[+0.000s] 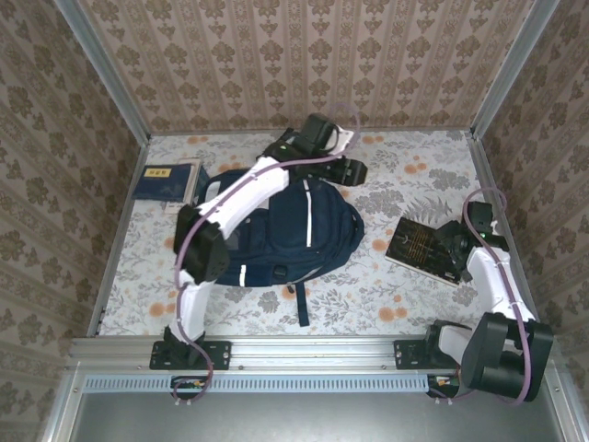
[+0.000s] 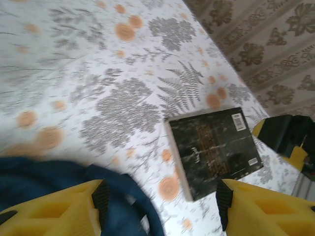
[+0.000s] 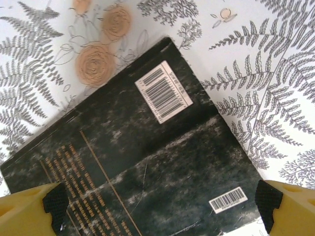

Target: Pack the student bag

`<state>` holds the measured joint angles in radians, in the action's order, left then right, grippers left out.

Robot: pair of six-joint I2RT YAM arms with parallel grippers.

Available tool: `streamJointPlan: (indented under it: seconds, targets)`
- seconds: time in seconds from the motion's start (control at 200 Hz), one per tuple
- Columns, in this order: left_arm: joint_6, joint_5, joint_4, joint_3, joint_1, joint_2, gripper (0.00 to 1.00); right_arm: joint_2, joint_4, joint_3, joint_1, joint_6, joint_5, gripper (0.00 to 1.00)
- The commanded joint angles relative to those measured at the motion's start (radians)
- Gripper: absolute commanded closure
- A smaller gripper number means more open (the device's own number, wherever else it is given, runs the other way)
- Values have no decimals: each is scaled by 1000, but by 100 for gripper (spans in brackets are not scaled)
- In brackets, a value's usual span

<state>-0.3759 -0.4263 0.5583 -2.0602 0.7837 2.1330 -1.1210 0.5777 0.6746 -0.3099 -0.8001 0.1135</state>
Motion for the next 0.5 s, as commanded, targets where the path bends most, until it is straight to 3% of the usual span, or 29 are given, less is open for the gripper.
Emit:
streamJointPlan:
  seconds: [0.0, 0.145, 0.325, 0.495]
  targets:
    - [-111, -89, -93, -66, 40, 121, 37, -20, -81, -13, -42, 8, -86, 0]
    - [-201, -101, -191, -127, 73, 260, 37, -68, -134, -18, -58, 44, -98, 0]
    - [-206, -95, -49, -351, 118, 452, 36, -194, -161, 15, -72, 50, -140, 0]
    - [-298, -95, -39, -351, 128, 513, 36, -247, -208, 6, -72, 61, -219, 0]
